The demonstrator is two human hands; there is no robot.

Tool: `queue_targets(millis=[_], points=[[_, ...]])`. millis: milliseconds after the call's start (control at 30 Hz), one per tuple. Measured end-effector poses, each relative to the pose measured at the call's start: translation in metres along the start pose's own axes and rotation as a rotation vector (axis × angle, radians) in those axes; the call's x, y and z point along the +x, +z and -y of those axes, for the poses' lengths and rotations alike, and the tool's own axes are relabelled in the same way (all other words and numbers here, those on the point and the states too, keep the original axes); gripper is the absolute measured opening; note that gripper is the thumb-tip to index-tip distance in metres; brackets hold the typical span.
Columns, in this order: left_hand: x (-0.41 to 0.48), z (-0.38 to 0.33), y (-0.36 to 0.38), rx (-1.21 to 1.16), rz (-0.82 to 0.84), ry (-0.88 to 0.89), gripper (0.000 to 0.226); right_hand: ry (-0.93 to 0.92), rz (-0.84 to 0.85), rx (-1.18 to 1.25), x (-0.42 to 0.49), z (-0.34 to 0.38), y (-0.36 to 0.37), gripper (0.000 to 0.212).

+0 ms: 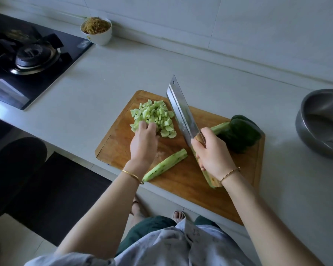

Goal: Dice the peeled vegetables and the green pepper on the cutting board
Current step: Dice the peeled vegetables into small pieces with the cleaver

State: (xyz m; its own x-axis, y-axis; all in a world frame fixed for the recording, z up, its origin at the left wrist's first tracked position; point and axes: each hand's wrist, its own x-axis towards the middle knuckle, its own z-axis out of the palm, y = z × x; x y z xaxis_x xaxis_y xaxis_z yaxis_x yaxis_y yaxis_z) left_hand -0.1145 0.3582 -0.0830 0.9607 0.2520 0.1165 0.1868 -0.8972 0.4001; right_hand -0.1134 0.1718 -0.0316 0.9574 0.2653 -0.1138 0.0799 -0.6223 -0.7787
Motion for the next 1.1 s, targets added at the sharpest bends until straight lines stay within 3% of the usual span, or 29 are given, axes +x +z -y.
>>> queue_targets(millis=[67, 133, 233, 400, 800, 1100], points=[[-0.013, -0.007, -0.001, -0.053, -0.034, 0.025, 0.017, 0.013, 0.021, 0.04, -0.007, -0.005, -0.006, 0.012], [-0.027, -0.016, 0.001, -0.125, 0.106, 0.085, 0.029, 0.033, 0.044, 0.078, -0.015, -0.009, -0.01, 0.011], [-0.043, -0.027, 0.012, 0.009, 0.318, 0.136, 0.046, 0.044, 0.05, 0.083, -0.024, -0.014, -0.012, 0.015], [-0.051, -0.027, 0.012, 0.033, 0.197, 0.024, 0.032, 0.008, 0.063, 0.023, -0.033, -0.021, -0.006, 0.021], [-0.049, 0.001, 0.002, 0.08, 0.008, -0.328, 0.027, -0.141, 0.245, -0.233, -0.029, -0.009, 0.004, 0.016], [-0.045, 0.014, -0.001, 0.094, -0.075, -0.421, 0.022, -0.251, 0.286, -0.298, 0.004, 0.022, 0.024, 0.012]])
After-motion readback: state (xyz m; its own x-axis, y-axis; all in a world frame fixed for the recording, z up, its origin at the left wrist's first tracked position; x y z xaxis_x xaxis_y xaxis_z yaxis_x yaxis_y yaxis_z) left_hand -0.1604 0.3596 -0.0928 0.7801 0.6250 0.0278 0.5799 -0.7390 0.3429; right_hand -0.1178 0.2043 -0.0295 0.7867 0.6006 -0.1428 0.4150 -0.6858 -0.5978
